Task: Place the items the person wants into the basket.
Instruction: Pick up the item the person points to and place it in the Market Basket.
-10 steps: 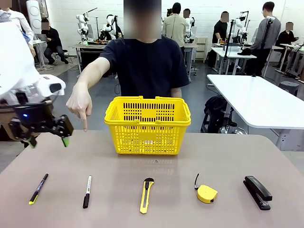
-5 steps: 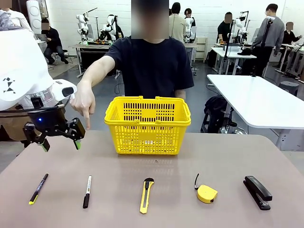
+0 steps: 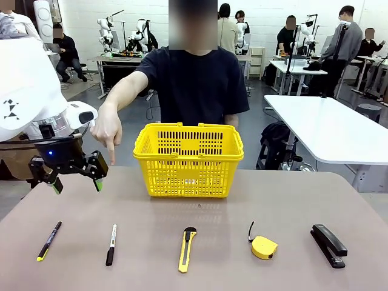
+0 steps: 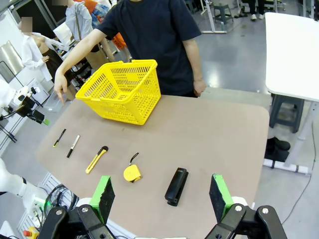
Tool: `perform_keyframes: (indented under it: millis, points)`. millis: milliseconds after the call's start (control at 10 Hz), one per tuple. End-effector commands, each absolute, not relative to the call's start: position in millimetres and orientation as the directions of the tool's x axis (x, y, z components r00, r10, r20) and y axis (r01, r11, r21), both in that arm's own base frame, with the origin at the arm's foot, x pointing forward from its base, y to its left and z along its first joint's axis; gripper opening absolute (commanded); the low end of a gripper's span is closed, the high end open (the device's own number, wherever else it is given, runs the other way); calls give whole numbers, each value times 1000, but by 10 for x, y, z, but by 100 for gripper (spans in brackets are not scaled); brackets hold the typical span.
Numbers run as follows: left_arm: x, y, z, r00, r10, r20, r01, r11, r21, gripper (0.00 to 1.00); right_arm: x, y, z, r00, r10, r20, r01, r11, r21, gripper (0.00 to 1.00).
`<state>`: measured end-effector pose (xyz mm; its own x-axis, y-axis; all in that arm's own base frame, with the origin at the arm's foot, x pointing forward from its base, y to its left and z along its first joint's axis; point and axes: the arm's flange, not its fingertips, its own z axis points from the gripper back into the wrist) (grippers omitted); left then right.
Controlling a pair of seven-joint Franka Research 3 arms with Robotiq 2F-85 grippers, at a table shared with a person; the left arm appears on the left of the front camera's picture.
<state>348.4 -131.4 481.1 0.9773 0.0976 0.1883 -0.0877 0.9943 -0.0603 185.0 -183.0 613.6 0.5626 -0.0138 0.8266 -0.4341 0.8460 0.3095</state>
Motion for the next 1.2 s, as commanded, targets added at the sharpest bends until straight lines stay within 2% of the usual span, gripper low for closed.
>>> perform_keyframes:
  millis: [0,400,1100]
  points:
    - [3503,-1541,4454,982,118,150,-112,993,-48,100,1881,-1820,6117,568,-11,823,-435,845,312,100]
    - [3663,-2006,3776,984,164,66,-164,986,-5,100,1881,-1820,6117,568,-11,823,-435,845,312,100]
    - [3835,-1952,3268,982,187,-36,-187,982,-14,100,1881,-1820,6117,568,-11,823,-435,845,312,100]
